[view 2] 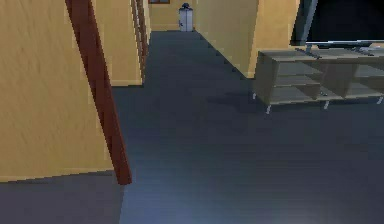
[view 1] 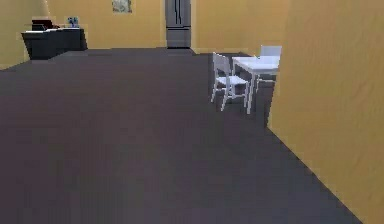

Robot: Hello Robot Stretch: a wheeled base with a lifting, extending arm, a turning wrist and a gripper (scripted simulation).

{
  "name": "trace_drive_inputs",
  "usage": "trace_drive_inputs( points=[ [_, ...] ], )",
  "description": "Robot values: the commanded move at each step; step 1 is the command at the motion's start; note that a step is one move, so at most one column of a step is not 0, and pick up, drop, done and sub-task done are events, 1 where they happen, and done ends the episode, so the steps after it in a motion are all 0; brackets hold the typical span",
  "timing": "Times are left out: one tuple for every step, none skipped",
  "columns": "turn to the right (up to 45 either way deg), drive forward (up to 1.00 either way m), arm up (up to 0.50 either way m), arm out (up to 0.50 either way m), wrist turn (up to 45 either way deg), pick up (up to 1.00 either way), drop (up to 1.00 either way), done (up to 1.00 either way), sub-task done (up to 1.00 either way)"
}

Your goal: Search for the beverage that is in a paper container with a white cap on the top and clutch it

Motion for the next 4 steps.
trace_drive_inputs(
  points=[
    [-3.0, 0.00, 0.00, 0.00, 0.0, 0.00, 0.00, 0.00, 0.00],
    [0.0, 1.00, 0.00, 0.00, 0.0, 0.00, 0.00, 0.00, 0.00],
    [0.0, 1.00, 0.00, 0.00, 0.0, 0.00, 0.00, 0.00, 0.00],
    [0.0, 1.00, 0.00, 0.00, 0.0, 0.00, 0.00, 0.00, 0.00]
  ],
)
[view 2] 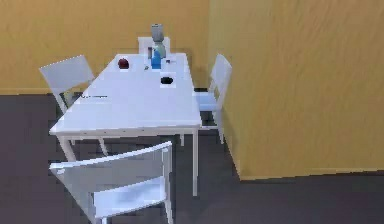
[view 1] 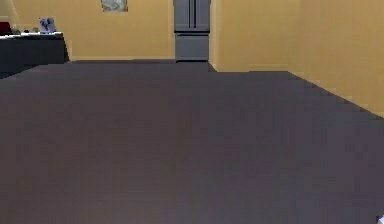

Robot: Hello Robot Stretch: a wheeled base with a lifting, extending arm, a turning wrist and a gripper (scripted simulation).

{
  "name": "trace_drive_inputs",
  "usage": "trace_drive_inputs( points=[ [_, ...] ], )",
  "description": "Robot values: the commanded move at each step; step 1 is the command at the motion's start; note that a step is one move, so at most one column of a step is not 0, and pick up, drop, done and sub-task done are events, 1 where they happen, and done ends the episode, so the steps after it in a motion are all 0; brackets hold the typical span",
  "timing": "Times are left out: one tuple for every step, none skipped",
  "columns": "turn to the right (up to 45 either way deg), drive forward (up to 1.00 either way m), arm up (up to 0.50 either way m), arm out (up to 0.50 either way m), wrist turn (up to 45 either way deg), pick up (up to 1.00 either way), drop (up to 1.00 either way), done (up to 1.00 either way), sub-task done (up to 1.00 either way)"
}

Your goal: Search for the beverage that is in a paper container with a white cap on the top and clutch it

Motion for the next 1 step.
trace_drive_inputs(
  points=[
    [0.0, 0.70, 0.00, 0.00, 0.0, 0.00, 0.00, 0.00, 0.00]
  ],
)
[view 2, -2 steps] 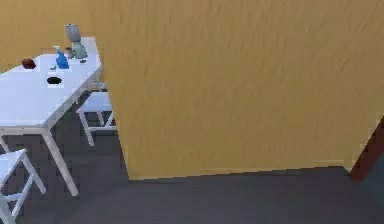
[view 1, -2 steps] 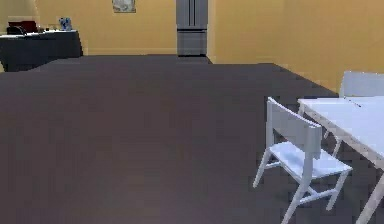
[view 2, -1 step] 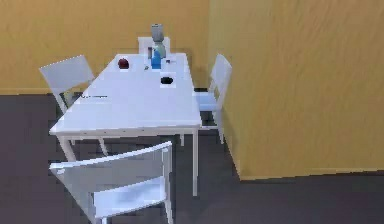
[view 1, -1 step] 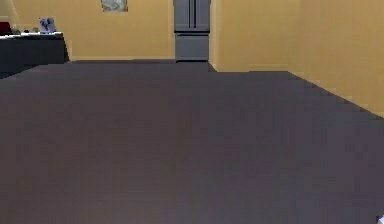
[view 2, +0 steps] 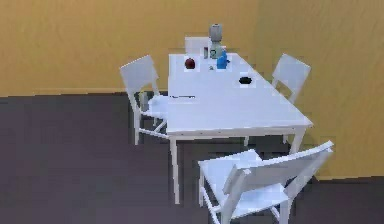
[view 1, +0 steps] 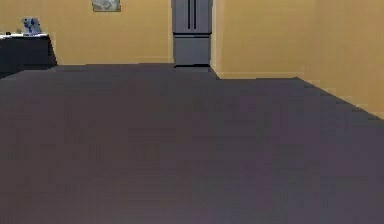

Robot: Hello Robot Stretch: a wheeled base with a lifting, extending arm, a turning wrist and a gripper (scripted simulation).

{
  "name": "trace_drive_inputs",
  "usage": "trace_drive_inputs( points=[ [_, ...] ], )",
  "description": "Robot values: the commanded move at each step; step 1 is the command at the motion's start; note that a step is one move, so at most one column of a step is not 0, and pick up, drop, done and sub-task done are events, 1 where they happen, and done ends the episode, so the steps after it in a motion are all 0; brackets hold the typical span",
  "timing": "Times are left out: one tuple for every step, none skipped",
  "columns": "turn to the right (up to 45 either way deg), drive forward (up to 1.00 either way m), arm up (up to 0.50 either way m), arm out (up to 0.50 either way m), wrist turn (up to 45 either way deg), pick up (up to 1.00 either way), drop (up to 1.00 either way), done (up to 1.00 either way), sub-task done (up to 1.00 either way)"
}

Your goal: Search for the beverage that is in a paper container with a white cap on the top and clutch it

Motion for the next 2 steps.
trace_drive_inputs(
  points=[
    [45.0, 0.00, 0.00, 0.00, 0.0, 0.00, 0.00, 0.00, 0.00],
    [15.0, 0.00, 0.00, 0.00, 0.0, 0.00, 0.00, 0.00, 0.00]
  ],
)
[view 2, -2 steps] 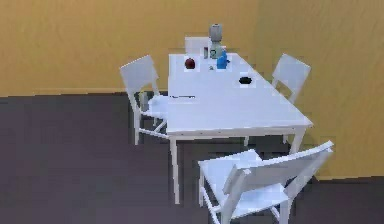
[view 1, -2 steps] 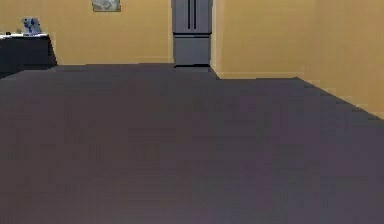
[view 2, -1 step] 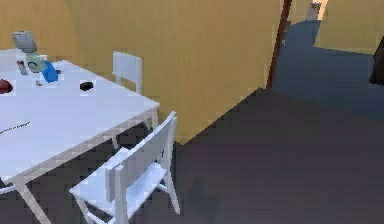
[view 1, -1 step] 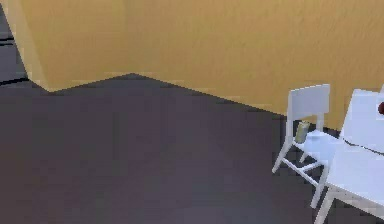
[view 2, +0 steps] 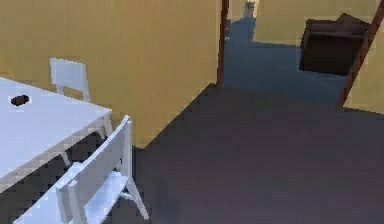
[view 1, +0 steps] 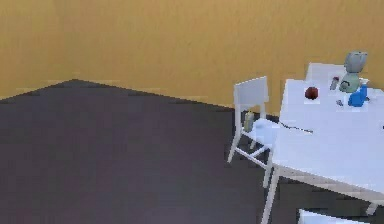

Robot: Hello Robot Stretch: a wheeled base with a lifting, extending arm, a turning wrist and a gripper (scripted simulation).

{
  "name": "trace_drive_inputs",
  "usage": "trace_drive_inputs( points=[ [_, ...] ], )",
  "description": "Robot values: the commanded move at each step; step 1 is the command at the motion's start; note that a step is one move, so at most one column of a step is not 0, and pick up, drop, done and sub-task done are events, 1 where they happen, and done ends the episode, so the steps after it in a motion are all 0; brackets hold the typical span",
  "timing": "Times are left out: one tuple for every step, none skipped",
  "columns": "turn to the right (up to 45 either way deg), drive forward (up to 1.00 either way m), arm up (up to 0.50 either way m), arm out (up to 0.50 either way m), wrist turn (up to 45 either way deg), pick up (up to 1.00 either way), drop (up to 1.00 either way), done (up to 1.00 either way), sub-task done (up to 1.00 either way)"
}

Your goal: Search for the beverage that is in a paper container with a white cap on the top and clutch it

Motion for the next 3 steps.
trace_drive_inputs(
  points=[
    [0.0, 1.00, 0.00, 0.00, 0.0, 0.00, 0.00, 0.00, 0.00],
    [24.0, 0.00, 0.00, 0.00, 0.0, 0.00, 0.00, 0.00, 0.00],
    [0.0, 0.05, 0.00, 0.00, 0.0, 0.00, 0.00, 0.00, 0.00]
  ],
)
